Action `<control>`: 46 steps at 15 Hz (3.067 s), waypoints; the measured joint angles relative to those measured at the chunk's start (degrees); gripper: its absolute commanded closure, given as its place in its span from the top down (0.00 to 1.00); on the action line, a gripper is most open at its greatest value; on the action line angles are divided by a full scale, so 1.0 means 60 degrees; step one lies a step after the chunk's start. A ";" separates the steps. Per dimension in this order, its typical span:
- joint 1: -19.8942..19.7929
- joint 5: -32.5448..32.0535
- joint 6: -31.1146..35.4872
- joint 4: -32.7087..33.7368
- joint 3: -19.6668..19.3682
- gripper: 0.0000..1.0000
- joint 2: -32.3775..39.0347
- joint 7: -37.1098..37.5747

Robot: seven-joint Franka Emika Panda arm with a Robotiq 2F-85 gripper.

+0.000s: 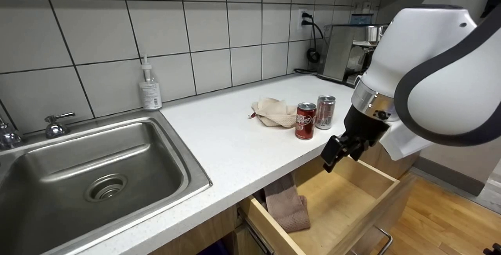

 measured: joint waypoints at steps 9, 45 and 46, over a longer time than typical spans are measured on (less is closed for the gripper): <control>0.0027 -0.0549 -0.0602 0.1240 -0.0551 1.00 0.0005 0.0191; -0.0448 -0.0327 -0.3204 0.3382 -0.0149 1.00 0.0090 0.0343; -0.0494 -0.0218 -0.3350 0.3476 -0.0142 1.00 0.0120 0.0334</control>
